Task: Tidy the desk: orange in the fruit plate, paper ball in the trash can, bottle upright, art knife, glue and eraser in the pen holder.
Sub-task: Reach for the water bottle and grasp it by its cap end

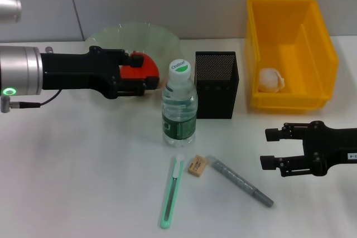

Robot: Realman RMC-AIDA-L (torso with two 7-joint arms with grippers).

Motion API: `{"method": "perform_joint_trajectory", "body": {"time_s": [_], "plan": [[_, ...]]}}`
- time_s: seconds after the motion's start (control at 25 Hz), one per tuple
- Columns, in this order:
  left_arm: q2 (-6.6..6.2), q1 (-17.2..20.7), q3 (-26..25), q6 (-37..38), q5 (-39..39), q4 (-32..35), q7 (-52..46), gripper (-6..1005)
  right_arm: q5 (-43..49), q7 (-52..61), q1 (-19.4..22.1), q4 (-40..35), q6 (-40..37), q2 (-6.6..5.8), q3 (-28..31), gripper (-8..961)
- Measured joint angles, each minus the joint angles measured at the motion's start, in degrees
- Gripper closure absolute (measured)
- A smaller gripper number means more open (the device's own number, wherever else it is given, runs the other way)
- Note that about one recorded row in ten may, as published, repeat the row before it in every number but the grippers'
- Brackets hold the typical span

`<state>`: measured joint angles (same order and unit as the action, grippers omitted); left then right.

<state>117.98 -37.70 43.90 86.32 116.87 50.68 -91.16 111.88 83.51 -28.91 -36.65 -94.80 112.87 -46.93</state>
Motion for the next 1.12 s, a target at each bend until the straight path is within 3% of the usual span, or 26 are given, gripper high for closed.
{"method": "perform_joint_trajectory", "body": {"time_s": [0.52,1.12], "plan": [[0.28,-2.0,0.5,-2.2,-0.2,-4.6,2.7,138,-0.1,0.2,-0.2,0.2,0.1,-0.03,0.0,165],[0.65,-6.5,0.9,-8.1,-0.7,-13.3,6.6,161,-0.3,0.4,-0.3,0.4,0.3,-0.03,0.0,165]]}}
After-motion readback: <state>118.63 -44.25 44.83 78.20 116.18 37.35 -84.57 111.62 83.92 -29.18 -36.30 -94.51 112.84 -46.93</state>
